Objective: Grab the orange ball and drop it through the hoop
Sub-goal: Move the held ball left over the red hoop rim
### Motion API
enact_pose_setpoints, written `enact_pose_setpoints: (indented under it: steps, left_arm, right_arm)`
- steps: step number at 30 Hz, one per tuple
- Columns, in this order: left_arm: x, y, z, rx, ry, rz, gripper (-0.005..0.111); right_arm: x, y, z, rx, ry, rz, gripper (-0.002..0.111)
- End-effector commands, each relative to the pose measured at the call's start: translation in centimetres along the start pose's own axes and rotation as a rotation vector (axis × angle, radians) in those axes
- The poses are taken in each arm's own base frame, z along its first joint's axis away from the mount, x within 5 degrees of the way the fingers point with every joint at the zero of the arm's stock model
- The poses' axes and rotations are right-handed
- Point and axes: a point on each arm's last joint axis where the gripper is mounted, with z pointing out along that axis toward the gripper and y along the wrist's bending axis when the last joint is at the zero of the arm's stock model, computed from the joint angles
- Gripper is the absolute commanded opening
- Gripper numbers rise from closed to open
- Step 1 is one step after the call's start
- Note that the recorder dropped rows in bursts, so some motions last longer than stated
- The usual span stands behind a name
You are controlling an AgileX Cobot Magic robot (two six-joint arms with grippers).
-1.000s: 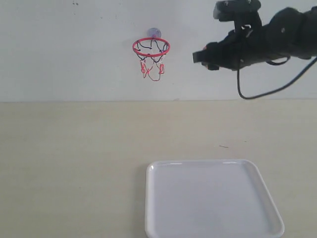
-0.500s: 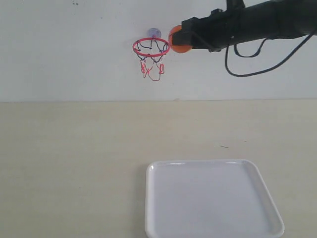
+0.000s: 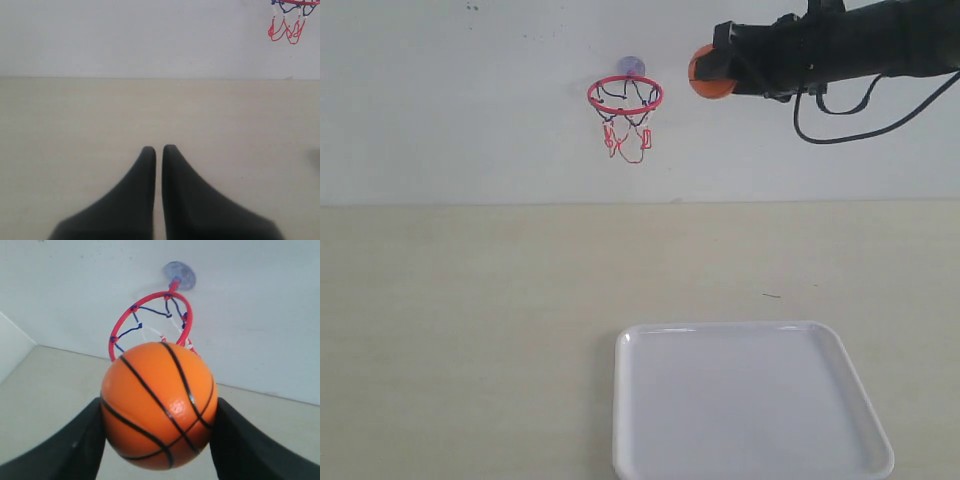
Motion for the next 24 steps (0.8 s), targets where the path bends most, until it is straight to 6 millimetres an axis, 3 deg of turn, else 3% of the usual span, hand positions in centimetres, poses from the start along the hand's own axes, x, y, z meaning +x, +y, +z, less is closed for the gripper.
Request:
enact_pose_setpoints:
  steps: [1,10,19,24]
  left_arm:
    - [0.0,0.0,0.0,-0.001,-0.005,-0.005,0.004]
    - [0.0,0.0,0.0,-0.001,-0.005,-0.005,0.004]
    - [0.0,0.0,0.0,-0.001,-0.005,-0.005,0.004]
    - [0.0,0.0,0.0,-0.001,-0.005,-0.005,0.004]
  right_arm:
    - [-0.3,0.2,0.8,0.026,-0.039,-0.056,0.000]
    - [-0.5,-0.6,5.5,-0.223,-0.099,0.085,0.000]
    - [-2.3,0.6,7.3,-0.274,-0.171,-0.002,0.000]
    - [-2.0,0.4,8.1,-0.217,-0.186,-0.024,0.000]
